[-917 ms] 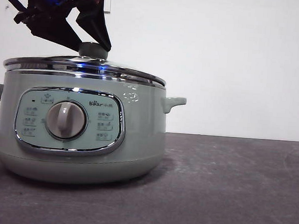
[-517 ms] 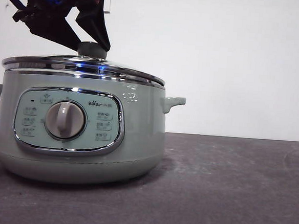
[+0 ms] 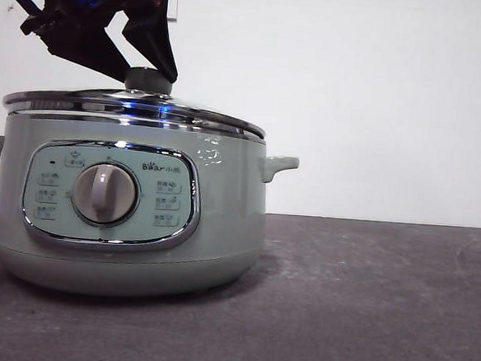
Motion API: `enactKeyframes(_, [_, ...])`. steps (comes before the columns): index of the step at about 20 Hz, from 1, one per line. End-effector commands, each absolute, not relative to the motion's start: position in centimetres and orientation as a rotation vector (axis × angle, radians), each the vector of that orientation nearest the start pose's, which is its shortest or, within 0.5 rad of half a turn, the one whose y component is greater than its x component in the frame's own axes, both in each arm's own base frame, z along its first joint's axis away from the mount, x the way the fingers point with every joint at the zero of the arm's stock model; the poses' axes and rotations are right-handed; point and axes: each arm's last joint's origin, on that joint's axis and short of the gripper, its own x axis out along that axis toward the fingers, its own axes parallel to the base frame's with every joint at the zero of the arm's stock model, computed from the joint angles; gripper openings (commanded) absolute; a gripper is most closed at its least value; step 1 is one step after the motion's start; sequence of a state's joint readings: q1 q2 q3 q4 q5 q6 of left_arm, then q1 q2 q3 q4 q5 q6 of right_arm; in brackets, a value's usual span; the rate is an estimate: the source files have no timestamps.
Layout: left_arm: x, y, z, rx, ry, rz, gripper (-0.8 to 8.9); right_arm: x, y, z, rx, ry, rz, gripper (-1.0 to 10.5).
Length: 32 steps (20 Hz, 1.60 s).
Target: Pick up the egg,open the lid,put the egg in the pot,close the lid
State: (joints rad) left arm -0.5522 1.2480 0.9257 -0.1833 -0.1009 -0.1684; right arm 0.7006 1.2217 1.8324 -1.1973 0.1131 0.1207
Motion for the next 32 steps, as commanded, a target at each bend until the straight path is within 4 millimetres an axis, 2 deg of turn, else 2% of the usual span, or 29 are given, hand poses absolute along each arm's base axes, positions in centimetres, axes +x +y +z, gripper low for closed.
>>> enactKeyframes(1, [23.4,-13.9,28.5,0.017,0.508,-0.377,3.82,13.7,11.1,48.9,-0.107,0.577,0.531,3.8])
enactKeyframes(5, [23.2,-13.8,29.6,0.004,0.475,-0.384,3.82,13.7,11.1,48.8,-0.112,0.580,0.530,3.8])
enactKeyframes(7, [22.3,-13.5,31.6,-0.012,0.433,-0.407,3.82,13.7,11.1,48.6,-0.123,0.594,0.521,3.8])
enactKeyframes(11, [19.0,-12.2,35.6,-0.051,0.362,-0.511,3.77,13.4,10.8,47.3,-0.136,0.588,0.499,3.7])
enactKeyframes(14, [16.2,-10.8,37.2,-0.062,0.328,-0.549,3.73,13.1,10.5,45.4,-0.125,0.565,0.503,3.7])
enactKeyframes(15, [15.3,-10.3,37.4,-0.062,0.326,-0.553,3.71,13.0,10.5,44.5,-0.123,0.562,0.503,3.1])
enactKeyframes(16, [14.6,-9.9,37.6,-0.058,0.329,-0.556,3.45,13.0,10.4,43.6,-0.121,0.564,0.502,2.2])
enactKeyframes(17, [13.9,-9.4,37.7,-0.055,0.334,-0.555,2.60,13.0,10.4,42.7,-0.114,0.568,0.499,1.4])
enactKeyframes(19, [12.9,-8.7,37.7,-0.027,0.348,-0.552,0.16,13.0,10.4,40.9,-0.105,0.560,0.498,0.1])
enactKeyframes(23, [12.1,-8.0,37.3,0.034,0.382,-0.496,-0.08,12.7,10.2,37.5,-0.072,0.484,0.496,-0.1])
enactKeyframes(26, [11.3,-7.6,36.9,0.065,0.345,-0.469,-0.08,12.2,9.7,34.8,-0.035,0.406,0.505,-0.1])
enactKeyframes(32, [9.0,-6.5,34.1,0.073,0.271,-0.458,-0.08,10.9,8.6,31.1,-0.011,0.355,0.510,-0.1])
